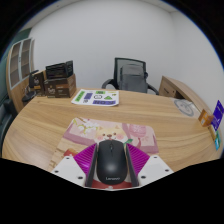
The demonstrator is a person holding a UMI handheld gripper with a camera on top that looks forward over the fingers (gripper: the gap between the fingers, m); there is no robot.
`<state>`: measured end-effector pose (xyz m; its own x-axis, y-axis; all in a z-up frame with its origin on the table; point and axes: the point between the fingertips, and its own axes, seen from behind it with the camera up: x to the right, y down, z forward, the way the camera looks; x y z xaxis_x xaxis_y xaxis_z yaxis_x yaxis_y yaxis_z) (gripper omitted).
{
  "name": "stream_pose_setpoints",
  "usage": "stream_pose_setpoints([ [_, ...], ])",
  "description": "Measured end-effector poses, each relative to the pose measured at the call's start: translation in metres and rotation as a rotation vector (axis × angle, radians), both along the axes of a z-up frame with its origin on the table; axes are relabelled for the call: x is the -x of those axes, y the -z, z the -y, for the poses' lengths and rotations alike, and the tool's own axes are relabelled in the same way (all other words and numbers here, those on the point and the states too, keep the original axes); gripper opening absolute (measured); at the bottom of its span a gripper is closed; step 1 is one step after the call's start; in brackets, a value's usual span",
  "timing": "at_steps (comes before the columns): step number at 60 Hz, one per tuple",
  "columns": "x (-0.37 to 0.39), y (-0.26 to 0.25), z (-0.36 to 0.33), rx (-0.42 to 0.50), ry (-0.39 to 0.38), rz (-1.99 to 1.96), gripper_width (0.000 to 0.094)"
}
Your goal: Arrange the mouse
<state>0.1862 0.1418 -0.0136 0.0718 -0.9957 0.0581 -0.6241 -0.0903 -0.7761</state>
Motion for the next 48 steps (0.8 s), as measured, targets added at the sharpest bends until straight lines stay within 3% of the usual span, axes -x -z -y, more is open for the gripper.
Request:
stream_pose_setpoints([
  [4,0.002,-0.006,0.006,0.024,0.018,-0.005,0.0881],
  [7,0.005,-0.018,0.008,0.027,0.018,0.013,0.0838],
  [17,0.058,-0.085,0.015,-0.039,0.045,0.035,0.0867],
  [33,0.223,-0.187,0.068,-0.037,0.046,0.062,0.0865],
  [40,0.288,-0.210,0.103,-0.001,0.066,0.075,0.0867],
  [48,0.351,-0.225,0.130,-0.030,0.092,0.062,0.0867],
])
